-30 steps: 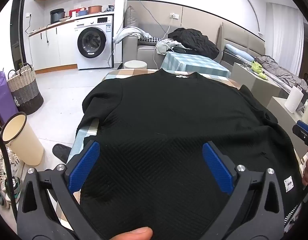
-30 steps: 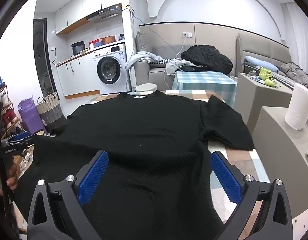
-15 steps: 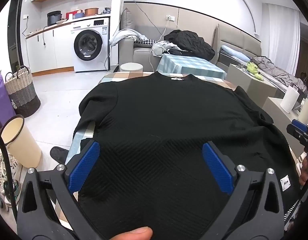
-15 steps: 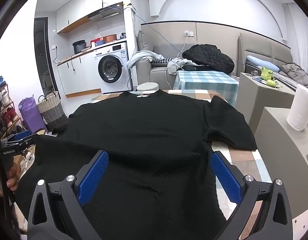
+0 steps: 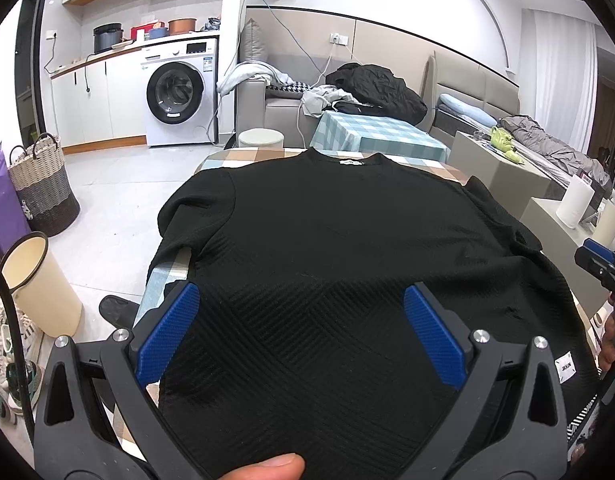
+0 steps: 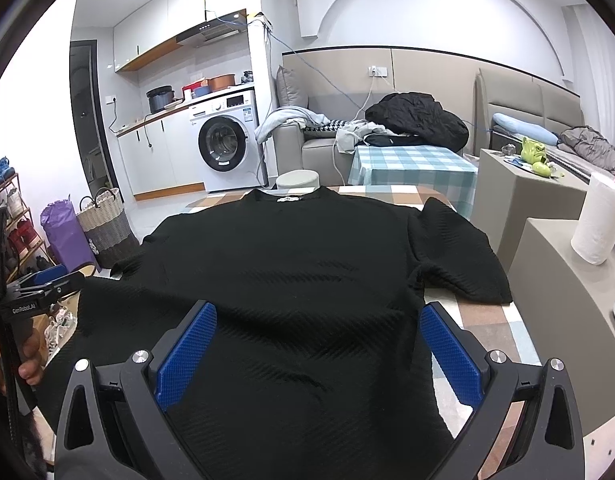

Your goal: Fold small clothes

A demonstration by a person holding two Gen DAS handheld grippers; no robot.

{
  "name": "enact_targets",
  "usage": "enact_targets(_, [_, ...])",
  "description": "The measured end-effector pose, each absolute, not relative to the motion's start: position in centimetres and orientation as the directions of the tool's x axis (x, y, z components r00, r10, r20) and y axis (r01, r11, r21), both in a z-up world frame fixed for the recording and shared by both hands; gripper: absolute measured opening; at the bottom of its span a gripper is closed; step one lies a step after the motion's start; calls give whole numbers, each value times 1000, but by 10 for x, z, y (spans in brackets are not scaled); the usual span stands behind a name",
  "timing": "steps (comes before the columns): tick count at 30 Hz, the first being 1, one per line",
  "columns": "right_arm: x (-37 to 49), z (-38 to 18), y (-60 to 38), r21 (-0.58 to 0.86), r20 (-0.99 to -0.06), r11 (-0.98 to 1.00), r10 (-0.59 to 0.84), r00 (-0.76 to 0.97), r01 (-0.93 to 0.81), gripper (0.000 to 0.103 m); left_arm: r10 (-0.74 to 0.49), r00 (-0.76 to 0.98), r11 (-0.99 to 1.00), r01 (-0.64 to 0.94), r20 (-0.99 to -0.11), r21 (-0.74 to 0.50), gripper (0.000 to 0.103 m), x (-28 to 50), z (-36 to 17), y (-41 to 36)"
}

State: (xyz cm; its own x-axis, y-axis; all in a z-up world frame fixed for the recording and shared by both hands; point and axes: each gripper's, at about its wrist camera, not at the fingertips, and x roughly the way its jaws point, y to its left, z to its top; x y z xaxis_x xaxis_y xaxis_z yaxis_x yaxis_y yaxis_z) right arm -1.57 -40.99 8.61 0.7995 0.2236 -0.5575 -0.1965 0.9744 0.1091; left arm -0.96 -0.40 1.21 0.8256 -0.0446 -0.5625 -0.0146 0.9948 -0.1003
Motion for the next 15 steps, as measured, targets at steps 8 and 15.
enact_targets(8, [-20,87,-408,103,-550,974,226,804,-203,103,-45,828,994,-16,-559,-104,102,-13,17,-2])
enact_targets(15, [-19,89,-409,99,-542,973,228,808,-209,103,-45,831,994,-18,-554,-107,102,-16,21,1])
